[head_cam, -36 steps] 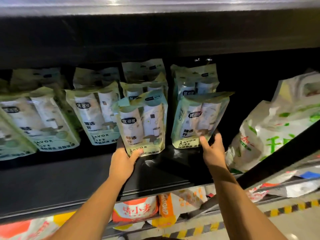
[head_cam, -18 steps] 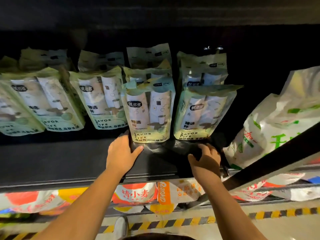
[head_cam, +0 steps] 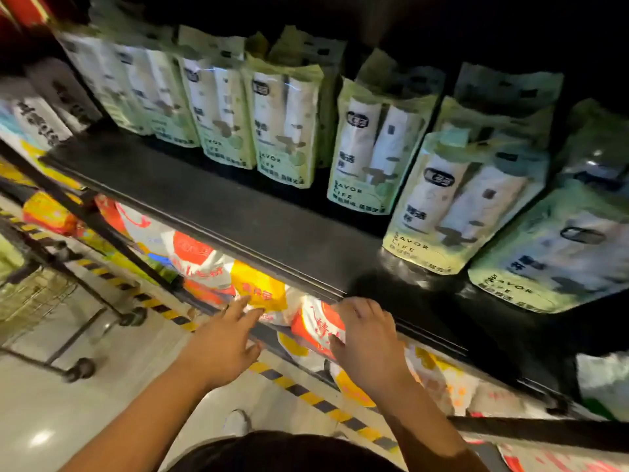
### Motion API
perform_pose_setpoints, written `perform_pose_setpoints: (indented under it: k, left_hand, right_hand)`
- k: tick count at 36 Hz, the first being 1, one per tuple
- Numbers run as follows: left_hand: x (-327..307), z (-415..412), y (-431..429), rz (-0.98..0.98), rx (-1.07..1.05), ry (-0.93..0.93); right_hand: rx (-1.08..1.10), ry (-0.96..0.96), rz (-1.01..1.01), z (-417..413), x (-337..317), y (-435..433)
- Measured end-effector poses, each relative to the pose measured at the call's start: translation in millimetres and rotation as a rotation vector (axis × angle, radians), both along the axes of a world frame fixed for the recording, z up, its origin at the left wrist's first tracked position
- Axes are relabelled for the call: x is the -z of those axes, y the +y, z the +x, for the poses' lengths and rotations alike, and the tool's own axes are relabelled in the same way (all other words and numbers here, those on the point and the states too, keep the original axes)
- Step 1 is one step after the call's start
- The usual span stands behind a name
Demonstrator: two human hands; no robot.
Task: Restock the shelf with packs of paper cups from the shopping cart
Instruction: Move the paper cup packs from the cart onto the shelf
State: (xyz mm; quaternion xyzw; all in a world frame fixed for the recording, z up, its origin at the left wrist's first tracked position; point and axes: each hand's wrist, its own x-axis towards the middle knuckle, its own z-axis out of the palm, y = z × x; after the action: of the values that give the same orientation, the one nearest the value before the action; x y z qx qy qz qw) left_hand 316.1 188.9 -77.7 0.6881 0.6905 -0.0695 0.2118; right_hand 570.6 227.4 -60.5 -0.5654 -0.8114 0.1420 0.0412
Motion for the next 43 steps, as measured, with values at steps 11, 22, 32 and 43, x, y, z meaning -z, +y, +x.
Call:
perform_pose_setpoints:
  k: [11,22,32,43]
  left_hand:
    - [-12.9,-136.0,-102.1,-0.044,-0.293,0.097]
    - [-33.9,-321.1,-210.0,0.028,-0.597,0.126]
    - [-46.6,-423.2,-284.6,0.159,-0.891,0.101]
    - [-22.5,-483.5,-307.3,0.14,-1.11,0.032]
  right_hand:
    - [-0.338,-0.033,-0.199,-156.5,-12.4,-5.8]
    - [-0.42,-0.144,-0.191,-359.7,-19.5,-46.8]
    - [-0.621,-0.198,-0.157,-496.4,-20.9,-71.8]
    - [-0.808,-0.224,-0.204,-627.7,-12.4,-74.5]
